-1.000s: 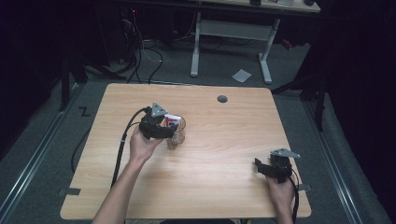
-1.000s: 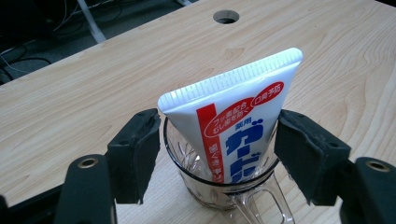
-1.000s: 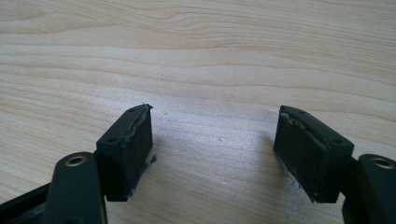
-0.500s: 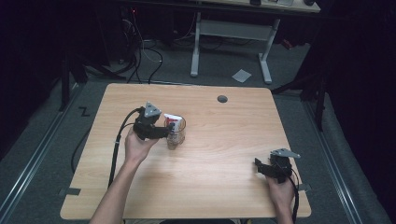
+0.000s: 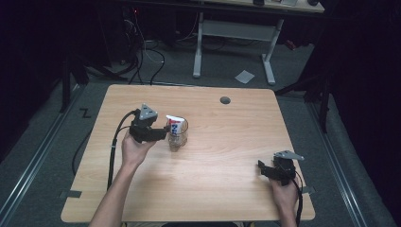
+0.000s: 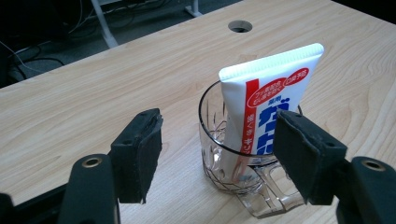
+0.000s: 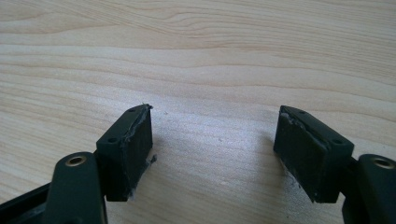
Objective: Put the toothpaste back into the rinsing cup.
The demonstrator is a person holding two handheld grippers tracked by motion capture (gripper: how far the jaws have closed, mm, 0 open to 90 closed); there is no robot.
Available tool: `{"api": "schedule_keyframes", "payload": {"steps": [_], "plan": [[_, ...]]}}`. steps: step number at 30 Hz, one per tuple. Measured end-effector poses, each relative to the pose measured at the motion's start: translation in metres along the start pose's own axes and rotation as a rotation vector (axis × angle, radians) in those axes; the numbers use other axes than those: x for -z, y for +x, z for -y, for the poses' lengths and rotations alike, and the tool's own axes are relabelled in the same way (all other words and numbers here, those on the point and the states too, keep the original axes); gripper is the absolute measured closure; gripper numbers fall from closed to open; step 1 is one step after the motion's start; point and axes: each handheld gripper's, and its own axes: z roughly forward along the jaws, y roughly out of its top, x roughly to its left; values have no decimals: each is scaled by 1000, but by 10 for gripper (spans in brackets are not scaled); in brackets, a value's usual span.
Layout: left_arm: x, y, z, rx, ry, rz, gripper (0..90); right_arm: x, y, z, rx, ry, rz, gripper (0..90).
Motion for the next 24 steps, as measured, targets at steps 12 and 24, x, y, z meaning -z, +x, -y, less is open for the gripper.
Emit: {"api": "schedule_keyframes", "payload": {"steps": [12, 24], "plan": [[16, 8, 3, 19, -10, -18, 334, 0, 0, 0, 0, 0, 0, 278], [29, 20, 12, 62, -34, -44, 337, 0, 0, 0, 0, 0, 0, 278]]}}
